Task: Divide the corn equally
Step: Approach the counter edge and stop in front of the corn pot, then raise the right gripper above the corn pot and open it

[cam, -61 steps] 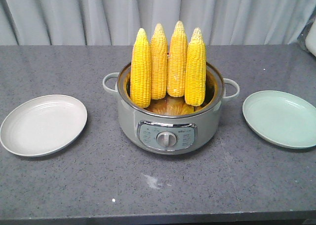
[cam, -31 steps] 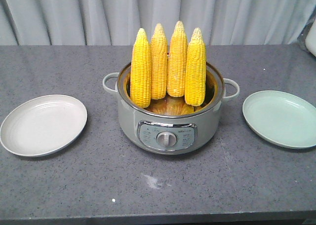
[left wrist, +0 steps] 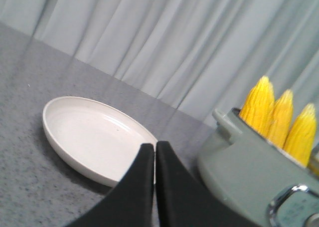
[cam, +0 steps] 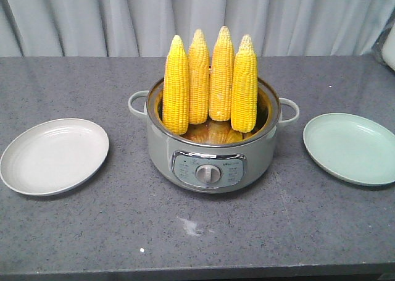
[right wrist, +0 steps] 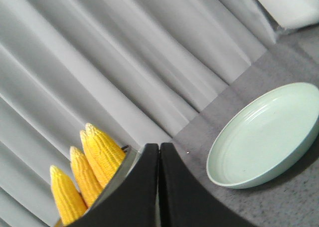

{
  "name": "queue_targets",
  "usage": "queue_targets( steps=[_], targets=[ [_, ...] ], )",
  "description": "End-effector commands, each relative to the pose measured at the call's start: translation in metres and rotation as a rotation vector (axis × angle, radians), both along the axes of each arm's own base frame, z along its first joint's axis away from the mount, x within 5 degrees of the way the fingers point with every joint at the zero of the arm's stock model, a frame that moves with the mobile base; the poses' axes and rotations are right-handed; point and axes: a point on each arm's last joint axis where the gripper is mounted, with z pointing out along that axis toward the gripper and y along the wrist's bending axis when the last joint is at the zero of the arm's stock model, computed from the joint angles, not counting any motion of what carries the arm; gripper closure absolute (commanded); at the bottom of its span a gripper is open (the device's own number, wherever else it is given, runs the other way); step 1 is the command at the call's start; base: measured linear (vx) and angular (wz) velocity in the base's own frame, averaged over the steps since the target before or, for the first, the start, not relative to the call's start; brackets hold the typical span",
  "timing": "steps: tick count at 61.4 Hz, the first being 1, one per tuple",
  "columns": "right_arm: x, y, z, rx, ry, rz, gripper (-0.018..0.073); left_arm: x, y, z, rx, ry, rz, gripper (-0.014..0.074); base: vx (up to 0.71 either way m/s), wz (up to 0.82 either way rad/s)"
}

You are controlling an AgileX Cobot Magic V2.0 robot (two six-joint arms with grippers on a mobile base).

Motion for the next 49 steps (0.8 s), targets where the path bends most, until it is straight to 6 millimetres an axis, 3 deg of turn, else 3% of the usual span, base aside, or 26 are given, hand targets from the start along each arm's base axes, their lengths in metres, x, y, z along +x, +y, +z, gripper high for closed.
queue_targets(
  steps=[1, 10, 20, 34, 40, 49],
  targets=[
    [-0.001, -0.003, 0.003, 0.094, -0.070, -0.022, 0.0564, -0.002, 0.003, 0.008, -0.133, -0.078, 0.023, 0.0603, 0.00, 0.00],
    [-0.001, -0.003, 0.004, 0.094, -0.076, -0.023, 0.0564, -0.002, 0.005, 0.010, -0.149, -0.101, 0.032, 0.0603, 0.00, 0.00],
    [-0.001, -0.004, 0.004, 0.094, -0.082, -0.026, 0.0564, -0.002, 0.005, 0.009, -0.451, -0.067, 0.003, 0.0603, 0.00, 0.00],
    [-0.002, -0.004, 0.006, 0.094, -0.097, -0.028, 0.0564, -0.002, 0.005, 0.010, -0.696, -0.048, -0.022, 0.0603, 0.00, 0.00],
    [-0.003, -0.004, 0.014, 0.082, -0.119, -0.027, 0.0564, -0.005, 0.005, 0.022, -0.733, -0.070, -0.043, 0.0603, 0.00, 0.00],
    [-0.012, -0.001, 0.048, -0.050, -0.171, -0.026, 0.0564, -0.014, 0.005, 0.057, -0.672, -0.171, -0.073, 0.0603, 0.00, 0.00]
  ],
)
